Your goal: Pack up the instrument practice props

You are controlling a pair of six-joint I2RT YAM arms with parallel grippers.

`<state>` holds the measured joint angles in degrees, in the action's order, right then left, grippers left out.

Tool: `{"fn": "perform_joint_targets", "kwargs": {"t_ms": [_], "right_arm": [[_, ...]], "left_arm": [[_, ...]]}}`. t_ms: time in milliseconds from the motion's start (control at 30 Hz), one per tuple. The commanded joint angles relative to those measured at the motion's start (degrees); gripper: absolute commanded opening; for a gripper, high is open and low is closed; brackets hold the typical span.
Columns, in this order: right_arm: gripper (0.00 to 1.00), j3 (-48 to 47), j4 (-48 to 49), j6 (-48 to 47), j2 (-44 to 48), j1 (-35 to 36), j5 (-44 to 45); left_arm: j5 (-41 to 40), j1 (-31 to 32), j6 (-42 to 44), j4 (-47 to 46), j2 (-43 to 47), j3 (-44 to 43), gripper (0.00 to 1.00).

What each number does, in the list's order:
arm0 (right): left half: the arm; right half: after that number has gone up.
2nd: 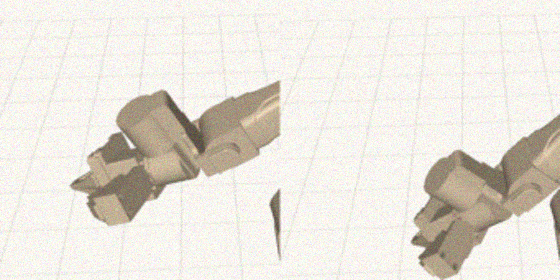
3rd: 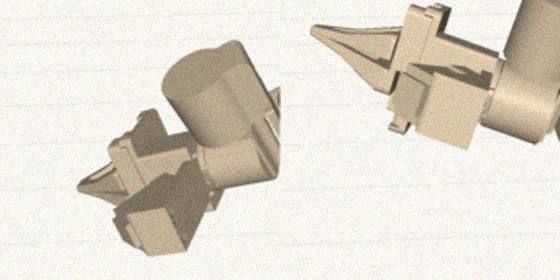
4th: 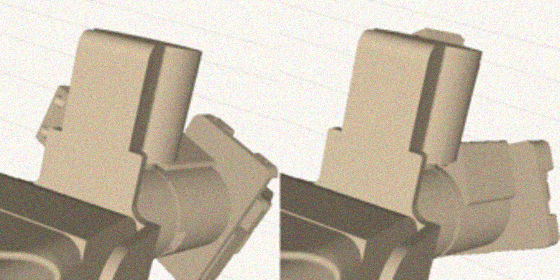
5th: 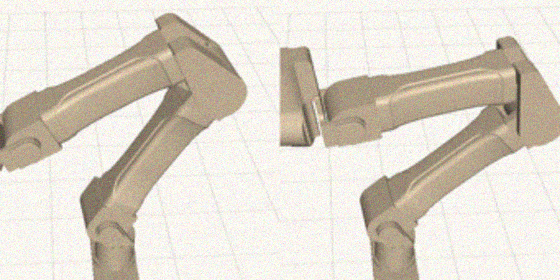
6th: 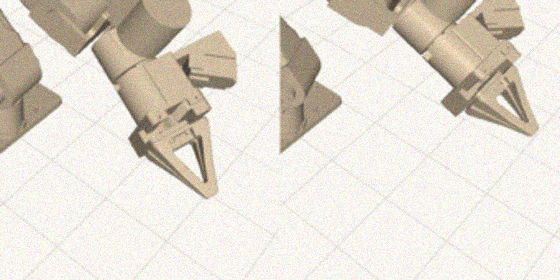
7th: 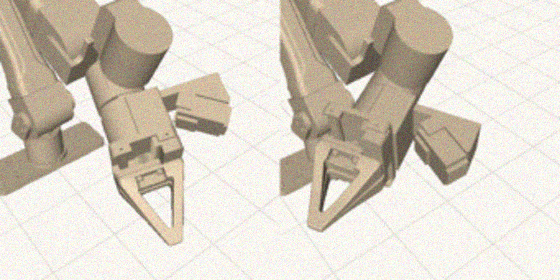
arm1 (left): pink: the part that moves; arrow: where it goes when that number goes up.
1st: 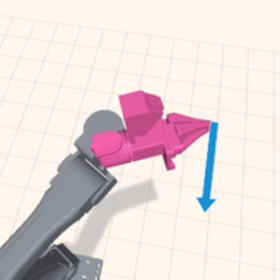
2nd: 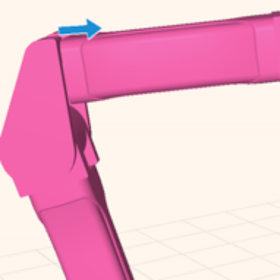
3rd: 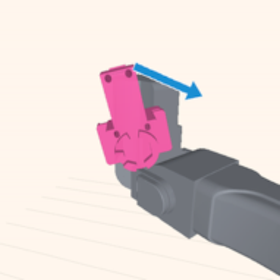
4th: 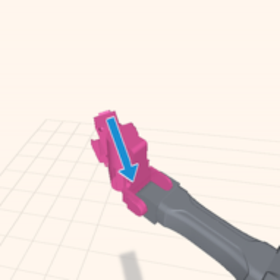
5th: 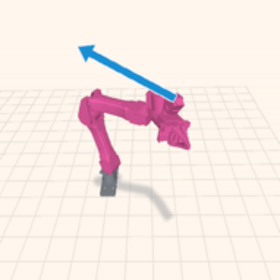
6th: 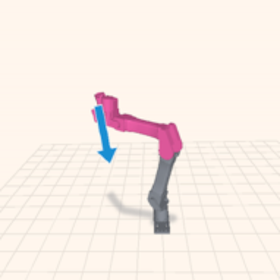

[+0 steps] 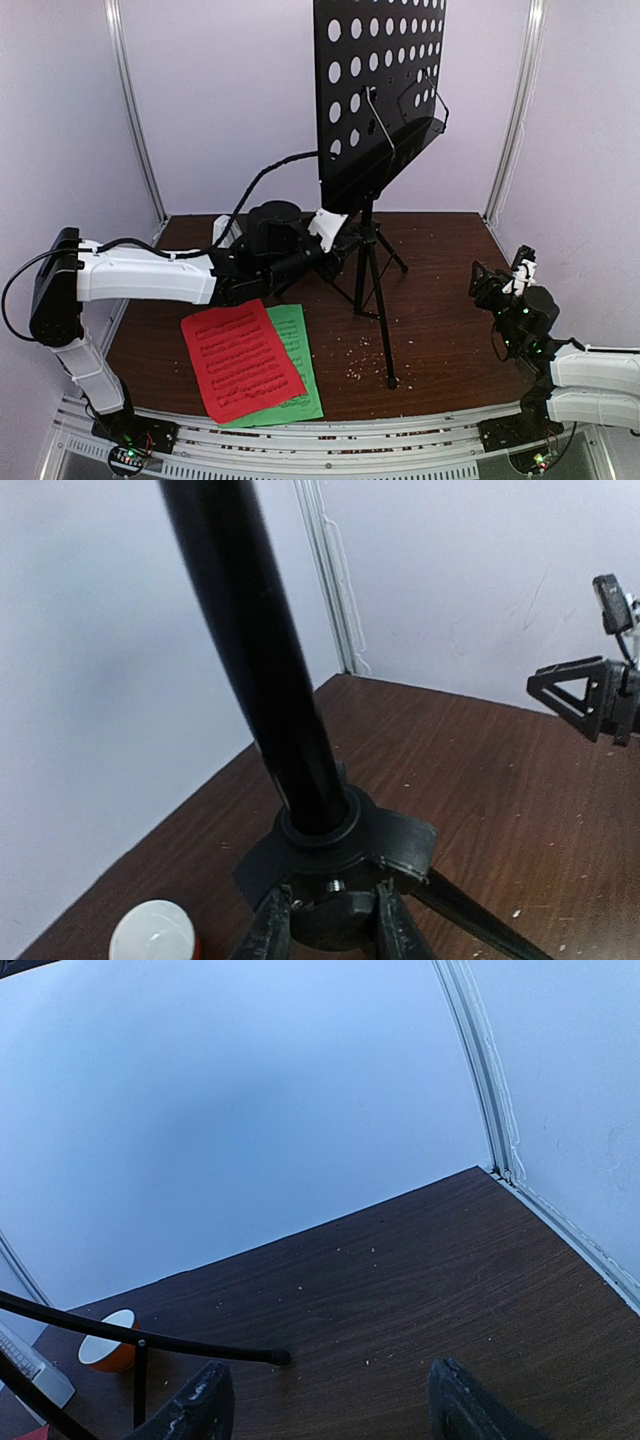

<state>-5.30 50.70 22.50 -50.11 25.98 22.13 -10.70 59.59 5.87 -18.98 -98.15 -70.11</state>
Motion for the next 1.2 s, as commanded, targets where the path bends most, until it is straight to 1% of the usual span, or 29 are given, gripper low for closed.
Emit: {"fn": "perform_joint_targets", "kwargs": {"t_ms": [0,100,167,233,300,333,367,400,433,533,600,733,800,833,900,967,1033,1167], "right_arm": [[0.68,0.08,-0.21,0.44,0.32,-0.2,1.25],[0.68,-0.02,-0.07,0.48,0.07,-0.22,1.24],[0.69,-0.05,-0.07,0.57,-0.12,-0.14,1.22],[0.69,-0.09,-0.1,0.44,-0.19,-0.22,1.16],[0.69,-0.12,-0.16,0.41,-0.19,-0.22,1.16],[0.7,-0.12,-0.16,0.36,-0.18,-0.18,1.16],[0.71,-0.22,-0.23,0.27,-0.22,-0.21,1.14],[0.71,-0.28,-0.31,0.19,-0.23,-0.22,0.98],[0.73,-0.44,-0.49,0.07,-0.25,-0.22,0.82],[0.78,-0.65,-0.53,-0.22,-0.35,-0.2,0.24],[0.82,-0.79,-0.51,-0.62,-0.39,-0.18,-0.82],[0.86,-3.16,-2.33,-1.97,-1.43,-0.22,-6.0],[0.87,-5.81,-5.17,-2.33,-2.17,-0.18,-11.9],[0.87,-7.34,-6.8,-2.54,-2.64,-0.14,-16.53],[0.85,-11.14,-11.51,-0.9,-3.78,0.35,-24.42],[0.83,-13.12,-15.36,1.93,-4.74,2.39,-29.35],[0.83,-14.07,-18.21,3.23,-4.5,6.87,-29.92],[0.83,-16.0,-25.97,2.55,-4.14,19.5,-21.16]], "left_arm": [[13.26,-3.25,-20.45,-0.19,2.01,0.63,0.05],[20.97,-5.58,-30.93,-4.34,1.95,2.6,0.05],[22.92,-5.96,-34.27,-5.56,1.89,2.91,0.07],[23.36,-5.98,-35.13,-5.58,2.06,2.87,0.12],[22.96,-5.97,-34.65,-5.41,2.26,2.94,0.22],[22.4,-5.96,-34.02,-5.13,2.49,3.0,0.3],[21.72,-5.98,-33.16,-4.72,2.78,3.08,0.39],[21.05,-5.96,-32.13,-4.46,3.19,3.24,0.44],[20.05,-5.98,-31.01,-4.31,3.78,3.53,0.52],[17.49,-6.03,-27.56,-4.91,6.39,5.85,0.64],[15.37,-6.01,-25.63,-5.78,8.91,8.39,0.69],[12.34,-6.26,-22.73,-6.74,14.39,14.06,0.74],[11.79,-6.66,-21.79,-6.68,17.07,16.83,0.76],[11.93,-7.15,-21.69,-6.33,18.47,17.96,0.78],[14.55,-8.76,-21.03,-4.14,20.88,19.74,0.8],[17.99,-10.73,-19.89,-0.36,21.76,19.87,0.8],[21.14,-12.45,-17.62,2.79,22.14,20.29,0.8],[30.97,-17.68,-14.62,1.3,21.74,24.03,0.79]]}}
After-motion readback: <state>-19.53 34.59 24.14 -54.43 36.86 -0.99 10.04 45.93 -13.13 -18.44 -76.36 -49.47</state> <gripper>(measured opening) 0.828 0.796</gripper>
